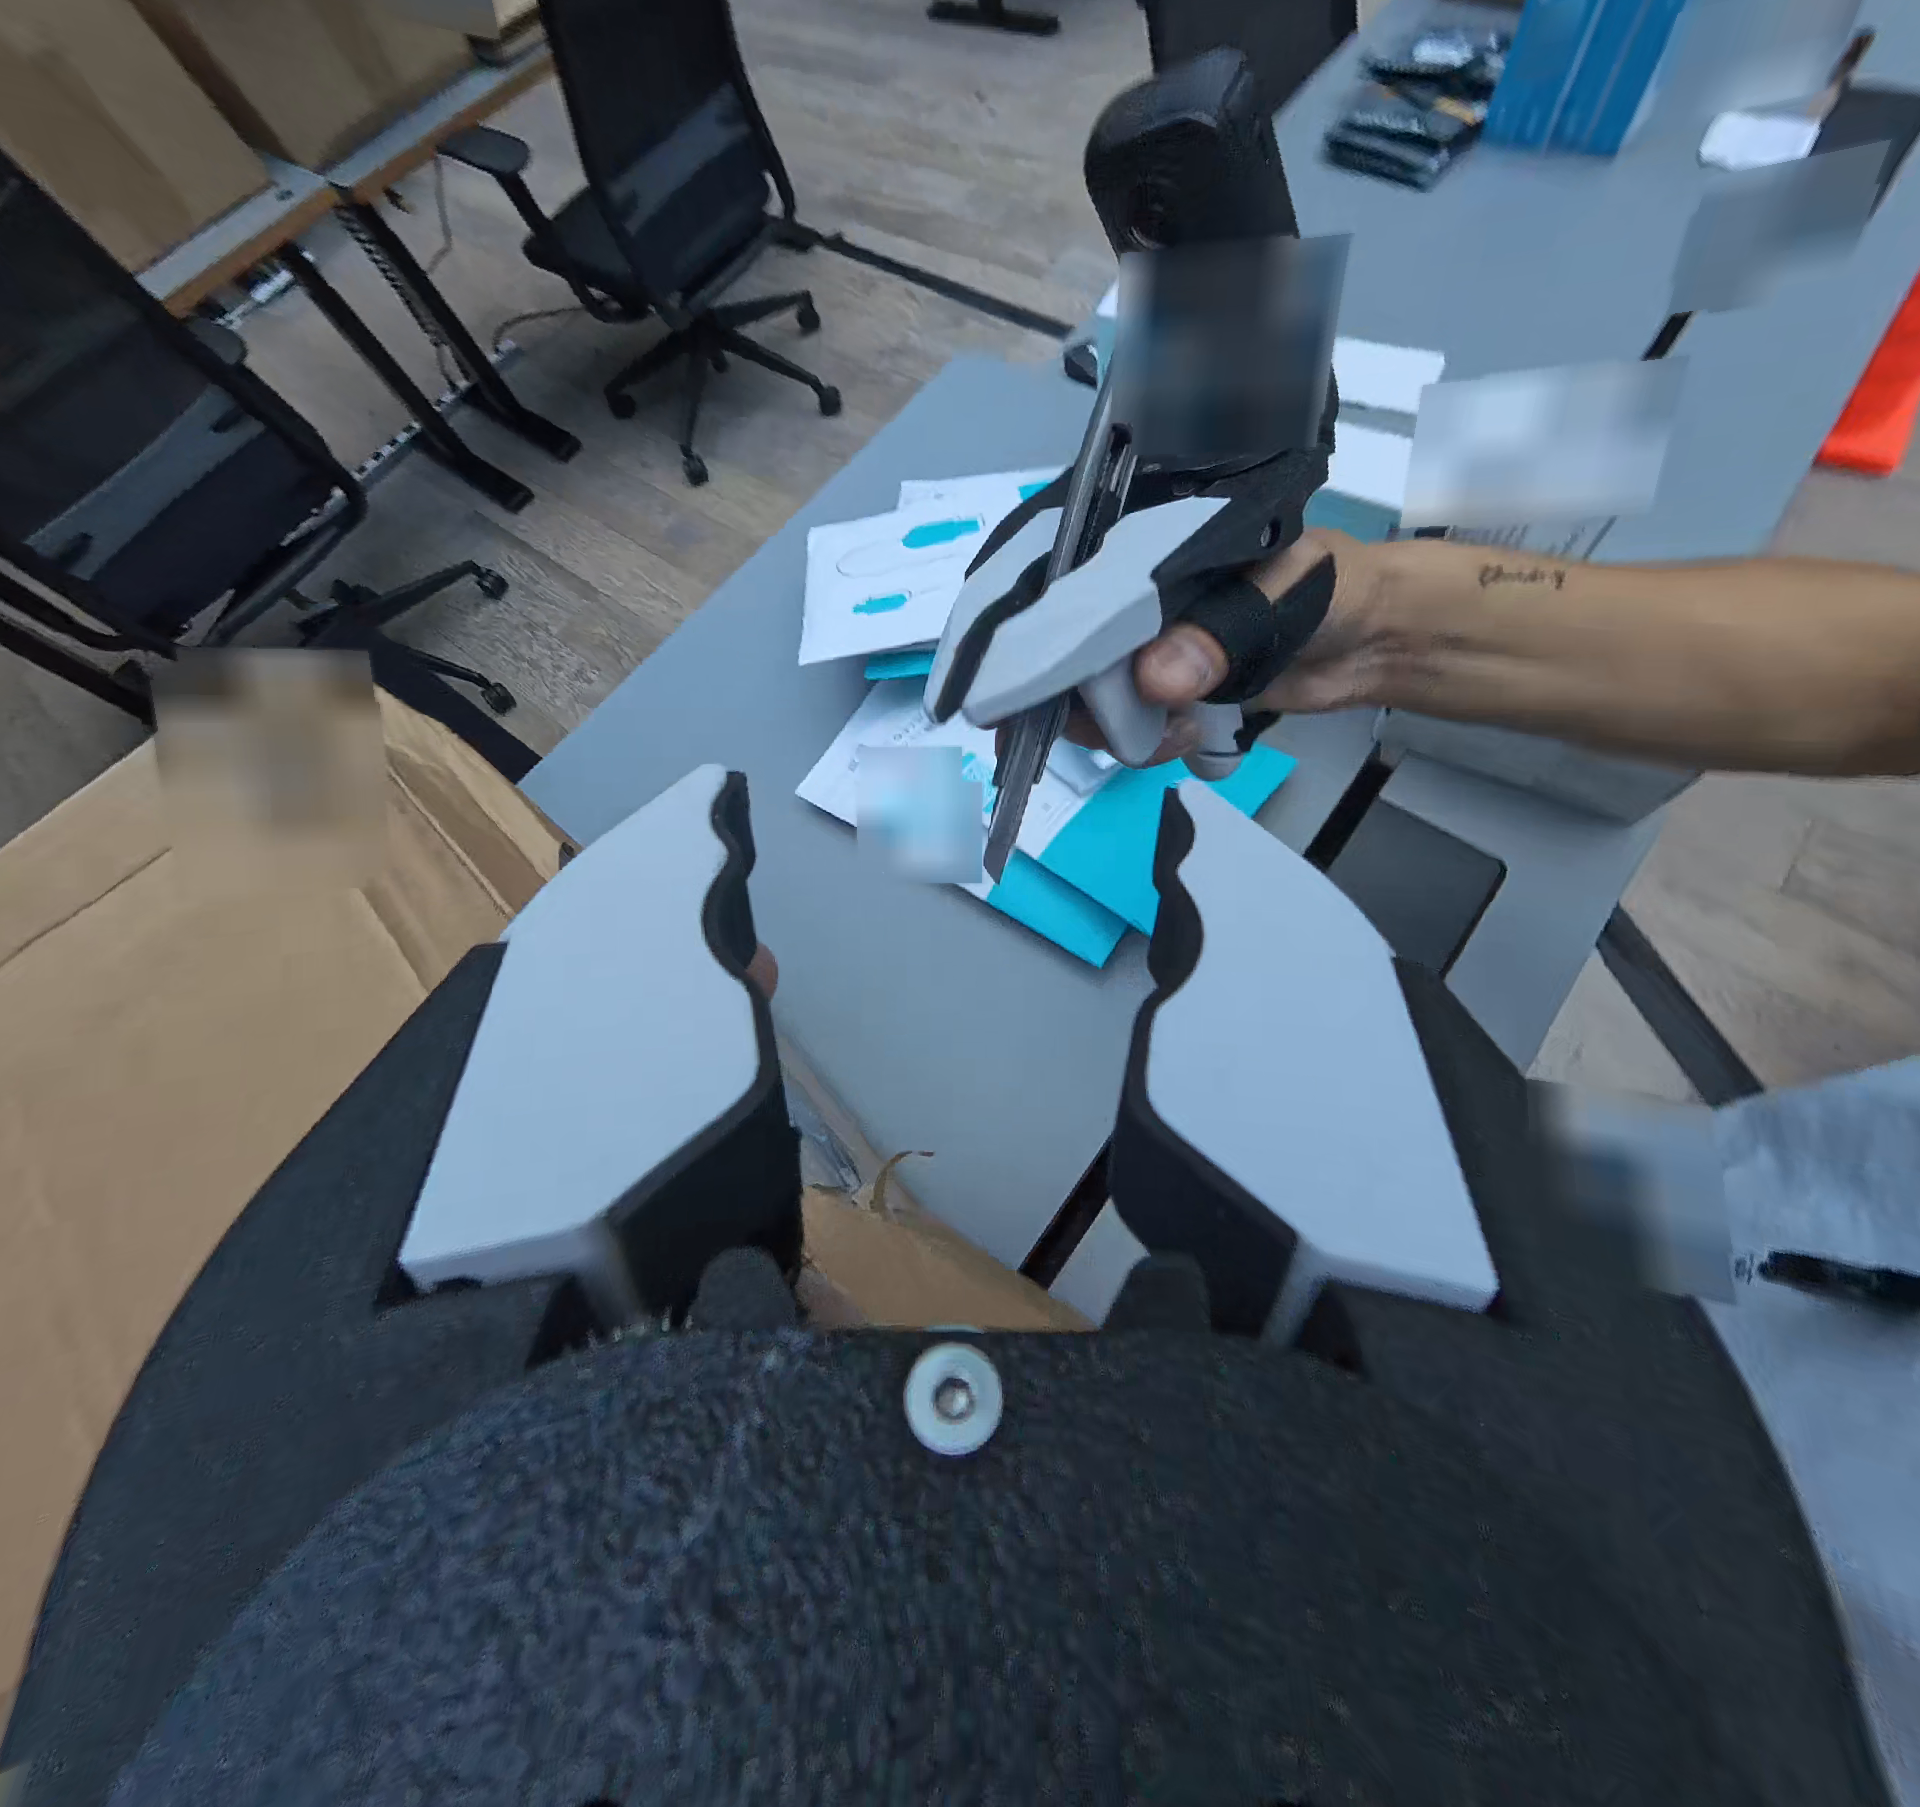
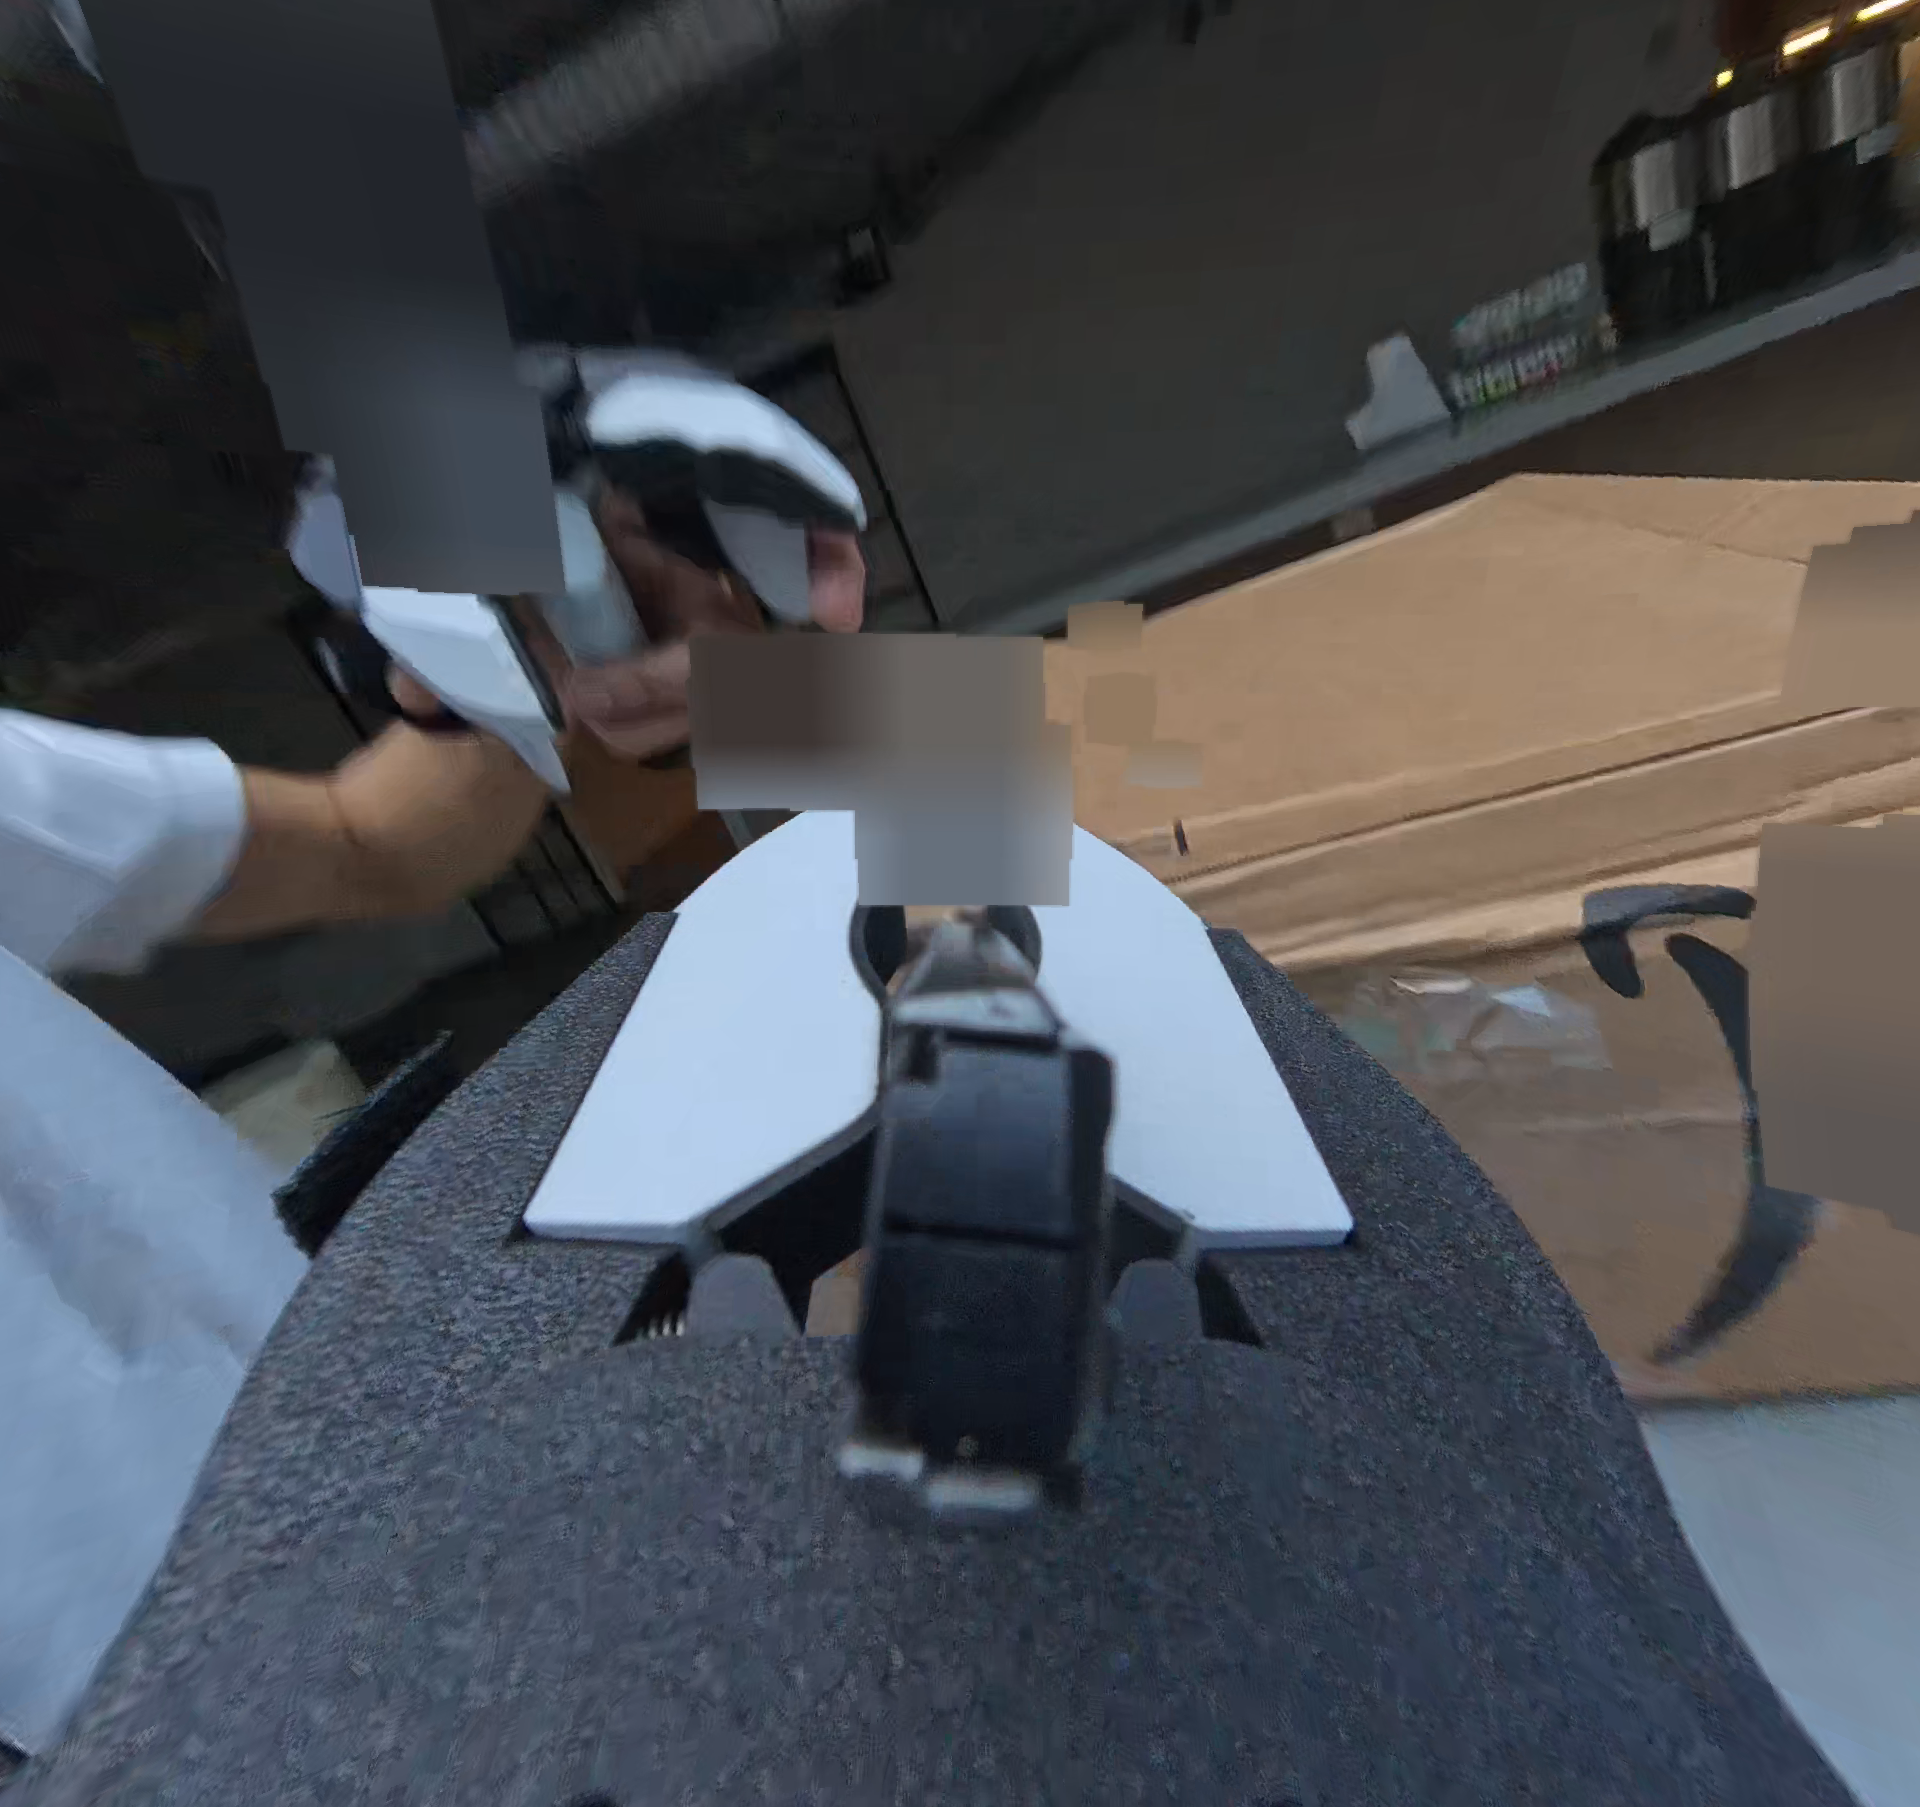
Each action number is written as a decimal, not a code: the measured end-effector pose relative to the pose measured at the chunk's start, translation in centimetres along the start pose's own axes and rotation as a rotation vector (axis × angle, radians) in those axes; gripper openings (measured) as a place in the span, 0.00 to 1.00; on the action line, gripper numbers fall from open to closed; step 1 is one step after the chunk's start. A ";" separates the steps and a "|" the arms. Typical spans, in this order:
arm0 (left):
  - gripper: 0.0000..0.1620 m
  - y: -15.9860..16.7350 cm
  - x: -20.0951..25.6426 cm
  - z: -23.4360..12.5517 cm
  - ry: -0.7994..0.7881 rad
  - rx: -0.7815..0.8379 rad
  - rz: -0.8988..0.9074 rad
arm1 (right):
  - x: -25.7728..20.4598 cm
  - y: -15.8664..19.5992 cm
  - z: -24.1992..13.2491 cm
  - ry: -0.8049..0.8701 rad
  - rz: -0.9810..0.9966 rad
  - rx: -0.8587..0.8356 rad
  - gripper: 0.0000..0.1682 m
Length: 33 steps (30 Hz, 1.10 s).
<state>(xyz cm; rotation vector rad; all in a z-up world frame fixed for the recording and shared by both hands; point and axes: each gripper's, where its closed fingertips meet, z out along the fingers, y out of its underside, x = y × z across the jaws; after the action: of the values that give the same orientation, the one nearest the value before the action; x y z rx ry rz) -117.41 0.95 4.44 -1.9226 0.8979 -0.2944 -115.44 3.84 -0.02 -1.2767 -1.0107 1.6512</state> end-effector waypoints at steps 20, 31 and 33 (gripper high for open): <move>0.04 3.0 3.8 3.3 0.171 -0.106 -0.021 | -5.7 -3.1 1.1 -0.195 -0.045 0.063 0.06; 0.01 5.4 4.6 1.8 0.284 -0.261 0.006 | -6.5 1.8 0.5 -0.212 -0.177 -0.256 0.11; 0.01 6.1 4.7 1.6 0.284 -0.307 0.042 | -6.6 2.6 0.6 -0.219 -0.201 -0.310 0.11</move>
<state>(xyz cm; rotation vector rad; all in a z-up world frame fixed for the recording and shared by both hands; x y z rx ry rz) -116.10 -2.86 -2.31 -2.1743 1.2274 -0.4320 -115.25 -3.33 -0.10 -1.1578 -1.5253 1.5423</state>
